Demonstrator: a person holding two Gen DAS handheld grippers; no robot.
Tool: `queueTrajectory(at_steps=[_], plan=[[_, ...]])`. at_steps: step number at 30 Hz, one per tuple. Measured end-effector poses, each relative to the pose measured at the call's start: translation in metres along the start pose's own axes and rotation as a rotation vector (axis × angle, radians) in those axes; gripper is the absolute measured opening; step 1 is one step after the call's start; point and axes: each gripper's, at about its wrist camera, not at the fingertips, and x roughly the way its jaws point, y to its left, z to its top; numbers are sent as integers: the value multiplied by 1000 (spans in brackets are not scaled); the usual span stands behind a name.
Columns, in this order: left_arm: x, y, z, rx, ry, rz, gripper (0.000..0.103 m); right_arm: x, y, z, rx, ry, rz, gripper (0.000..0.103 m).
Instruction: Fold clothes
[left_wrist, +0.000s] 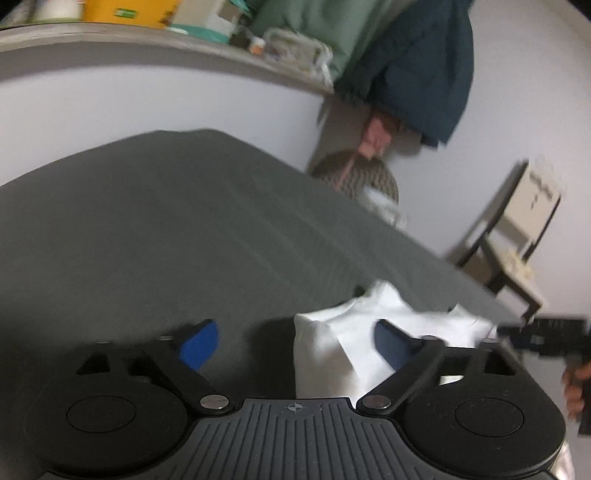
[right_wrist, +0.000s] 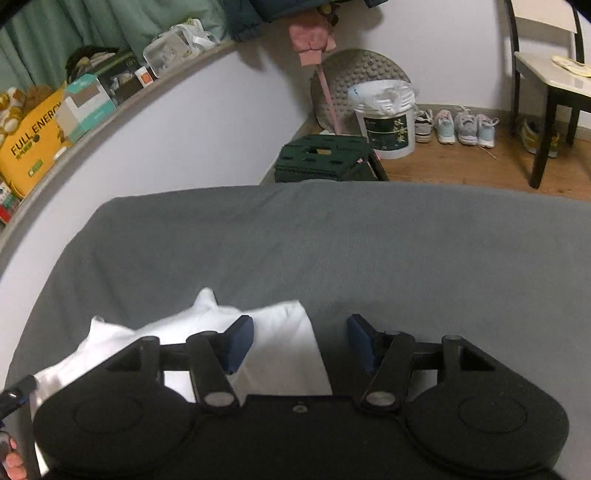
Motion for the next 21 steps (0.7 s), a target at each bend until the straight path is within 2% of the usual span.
queueTrajectory(at_steps=[1,3,4,5,6,8,12,17,21], plan=[[8,-3,-1,20,16,12,66,4,1,1,-1,0,21,50],[18,-8,-1,58,23,42,36,11,7,2,-24,17,39,25],[21,-9,0,58,28,41,27,11,10,1,-44,17,28,19],[24,-10,0,59,34,40,9,11,12,1,-60,17,26,11],[24,-13,0,62,21,41,8,9,13,1,-62,5,31,7],[23,-17,0,69,-4,43,6,3,13,1,-68,-21,42,7],[-6,-33,0,105,-130,-10,6,-30,8,1,-92,-104,122,7],[-64,-50,-11,247,-237,-97,6,-99,2,-19,-202,-152,249,7],[-132,-57,-40,440,-280,-191,7,-165,-15,-58,-260,-165,345,7]])
